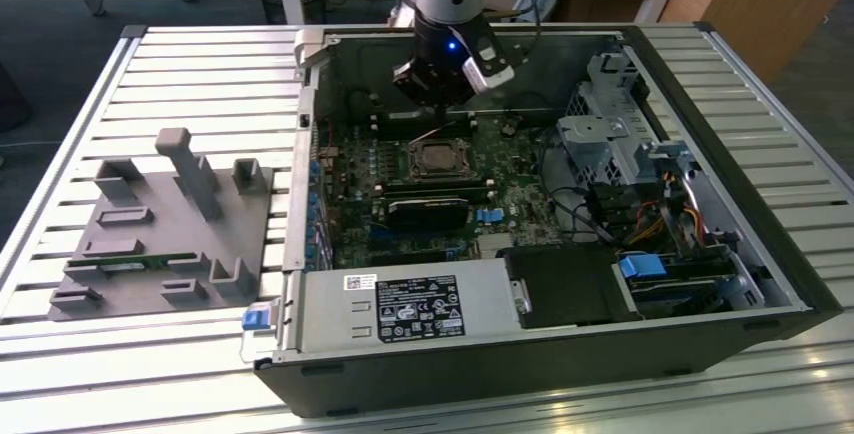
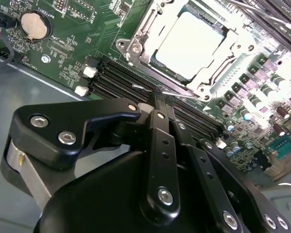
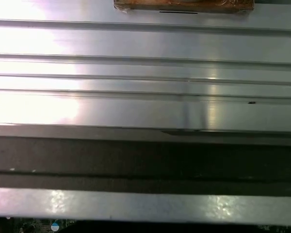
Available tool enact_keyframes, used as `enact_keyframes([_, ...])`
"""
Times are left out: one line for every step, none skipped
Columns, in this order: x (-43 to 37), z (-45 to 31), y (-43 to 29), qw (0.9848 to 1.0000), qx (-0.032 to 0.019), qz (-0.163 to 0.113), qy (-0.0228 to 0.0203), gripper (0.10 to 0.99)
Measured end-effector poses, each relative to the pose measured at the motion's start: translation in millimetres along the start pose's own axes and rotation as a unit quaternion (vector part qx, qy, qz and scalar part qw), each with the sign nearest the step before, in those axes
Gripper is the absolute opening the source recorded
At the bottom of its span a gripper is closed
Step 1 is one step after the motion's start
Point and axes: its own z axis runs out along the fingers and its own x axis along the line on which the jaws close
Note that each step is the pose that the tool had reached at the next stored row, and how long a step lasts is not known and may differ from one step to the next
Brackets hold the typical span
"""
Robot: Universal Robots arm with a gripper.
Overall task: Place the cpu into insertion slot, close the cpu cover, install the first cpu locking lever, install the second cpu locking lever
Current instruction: 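Install the first cpu locking lever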
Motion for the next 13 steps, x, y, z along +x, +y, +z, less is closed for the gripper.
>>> enact_keyframes([-0.5,0.4,0.4,1.0,0.0001,0.0,0.0,0.118])
enact_keyframes([-1.1,1.0,0.7,1.0,0.0001,0.0,0.0,0.118])
enact_keyframes([-1.8,1.6,1.0,1.0,0.0001,0.0,0.0,0.118])
enact_keyframes([-2.6,2.2,1.2,1.0,0.0002,0.0,0.0,0.118])
enact_keyframes([-3.4,2.7,1.3,1.0,0.0003,0.0,0.0,0.118])
enact_keyframes([-4.0,3.3,1.3,1.0,0.0004,0.0,0.0,0.118])
enact_keyframes([-4.6,3.8,1.3,1.0,0.0005,0.0,0.0,0.118])
enact_keyframes([-5.0,4.2,1.3,1.0,0.0005,0.0,0.0,0.118])
enact_keyframes([-5.3,4.4,1.2,1.0,0.0005,0.0,0.0001,0.118])
enact_keyframes([-5.4,4.4,1.2,1.0,0.0006,0.0,0.0001,0.118])
enact_keyframes([-5.5,4.5,1.2,1.0,0.0008,0.0,0.0001,0.118])
enact_keyframes([-5.6,4.6,1.3,1.0,0.0013,0.0,0.0,0.118])
enact_keyframes([-5.7,4.7,1.3,1.0,0.0023,0.0,0.0,0.118])
